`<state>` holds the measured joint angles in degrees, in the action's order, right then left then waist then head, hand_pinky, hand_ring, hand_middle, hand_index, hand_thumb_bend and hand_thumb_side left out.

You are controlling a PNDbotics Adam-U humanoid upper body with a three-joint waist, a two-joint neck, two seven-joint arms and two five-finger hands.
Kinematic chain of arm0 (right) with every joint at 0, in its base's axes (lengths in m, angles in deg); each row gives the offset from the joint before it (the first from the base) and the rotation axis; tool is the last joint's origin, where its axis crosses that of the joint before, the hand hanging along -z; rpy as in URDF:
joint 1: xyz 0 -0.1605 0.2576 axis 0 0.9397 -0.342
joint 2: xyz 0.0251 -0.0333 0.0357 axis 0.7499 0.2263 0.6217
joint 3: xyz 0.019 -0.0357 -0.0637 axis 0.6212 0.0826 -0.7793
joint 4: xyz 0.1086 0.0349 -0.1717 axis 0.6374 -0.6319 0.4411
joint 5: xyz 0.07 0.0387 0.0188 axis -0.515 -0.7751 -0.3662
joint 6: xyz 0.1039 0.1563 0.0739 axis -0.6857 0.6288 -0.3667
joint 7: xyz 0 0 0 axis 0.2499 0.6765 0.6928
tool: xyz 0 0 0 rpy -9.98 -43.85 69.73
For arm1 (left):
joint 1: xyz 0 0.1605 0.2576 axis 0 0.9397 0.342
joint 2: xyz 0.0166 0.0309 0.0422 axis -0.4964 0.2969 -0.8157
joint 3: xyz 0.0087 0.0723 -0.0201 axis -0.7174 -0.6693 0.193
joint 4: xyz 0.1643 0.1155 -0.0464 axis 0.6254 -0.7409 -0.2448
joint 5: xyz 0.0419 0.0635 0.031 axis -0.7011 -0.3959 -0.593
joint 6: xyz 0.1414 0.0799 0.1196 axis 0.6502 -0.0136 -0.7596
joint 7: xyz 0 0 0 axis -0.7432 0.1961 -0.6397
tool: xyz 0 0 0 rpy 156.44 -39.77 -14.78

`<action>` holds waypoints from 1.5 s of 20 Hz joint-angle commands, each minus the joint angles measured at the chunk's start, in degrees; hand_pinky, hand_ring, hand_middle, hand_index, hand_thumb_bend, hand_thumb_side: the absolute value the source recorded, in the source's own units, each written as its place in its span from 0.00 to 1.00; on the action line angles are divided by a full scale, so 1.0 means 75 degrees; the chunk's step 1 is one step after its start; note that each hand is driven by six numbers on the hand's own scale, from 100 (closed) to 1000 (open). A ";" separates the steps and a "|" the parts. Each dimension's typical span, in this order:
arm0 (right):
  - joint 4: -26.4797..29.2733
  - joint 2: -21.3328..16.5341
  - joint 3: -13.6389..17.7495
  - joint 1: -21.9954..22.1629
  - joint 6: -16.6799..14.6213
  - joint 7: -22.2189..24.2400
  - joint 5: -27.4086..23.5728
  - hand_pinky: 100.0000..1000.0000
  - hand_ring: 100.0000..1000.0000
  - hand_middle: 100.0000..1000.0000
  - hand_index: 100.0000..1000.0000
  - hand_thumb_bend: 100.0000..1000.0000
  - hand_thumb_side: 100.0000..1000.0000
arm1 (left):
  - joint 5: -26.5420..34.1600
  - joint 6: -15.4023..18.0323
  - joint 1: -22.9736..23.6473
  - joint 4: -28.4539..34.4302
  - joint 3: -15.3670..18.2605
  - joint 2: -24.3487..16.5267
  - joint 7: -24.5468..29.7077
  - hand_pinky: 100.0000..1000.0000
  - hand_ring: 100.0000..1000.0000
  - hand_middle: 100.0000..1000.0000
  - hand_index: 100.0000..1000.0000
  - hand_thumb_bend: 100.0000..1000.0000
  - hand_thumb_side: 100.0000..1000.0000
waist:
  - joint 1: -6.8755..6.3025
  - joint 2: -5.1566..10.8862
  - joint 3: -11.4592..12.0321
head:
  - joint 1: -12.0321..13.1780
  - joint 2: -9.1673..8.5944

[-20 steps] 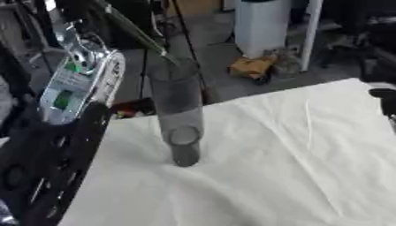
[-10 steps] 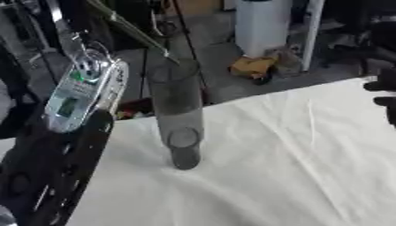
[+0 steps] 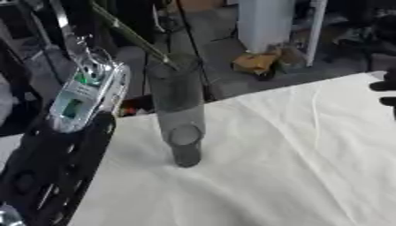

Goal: Arrange flowers into the vase.

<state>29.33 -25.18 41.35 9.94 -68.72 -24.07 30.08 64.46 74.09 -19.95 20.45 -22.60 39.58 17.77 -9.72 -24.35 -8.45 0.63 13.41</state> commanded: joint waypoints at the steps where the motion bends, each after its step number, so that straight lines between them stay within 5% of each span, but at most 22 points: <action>1: 0.0123 -0.0206 0.0063 -0.0057 0.0015 -0.0060 -0.0091 0.77 0.94 0.73 0.95 0.00 1.00 | -0.0068 -0.0160 -0.0182 0.0033 0.0043 -0.0246 -0.0163 0.00 0.00 0.00 0.00 0.00 0.65 | 0.0054 0.0154 0.0001 | 0.0011 -0.0073; 16: 0.0123 -0.0235 0.0085 0.0058 0.0097 -0.0167 -0.0085 0.77 0.94 0.72 0.95 0.04 1.00 | 0.0352 -0.1466 -0.0274 -0.0175 -0.0051 -0.0259 -0.0983 0.00 0.00 0.00 0.00 0.00 0.69 | -0.0050 0.0205 0.0025 | 0.0030 -0.0138; 30: 0.0123 -0.0246 0.0116 0.0129 0.0147 -0.0218 -0.0089 0.77 0.94 0.72 0.95 0.05 1.00 | -0.0510 -0.2542 -0.0290 -0.0181 -0.0145 -0.0344 -0.0241 0.00 0.00 0.02 0.15 0.00 0.74 | -0.0118 0.0209 0.0042 | -0.0002 -0.0196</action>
<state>29.33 -25.62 41.76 11.26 -67.71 -25.50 29.92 61.49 55.72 -20.49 18.03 -23.69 38.65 15.49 -11.16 -24.35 -8.20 0.61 12.73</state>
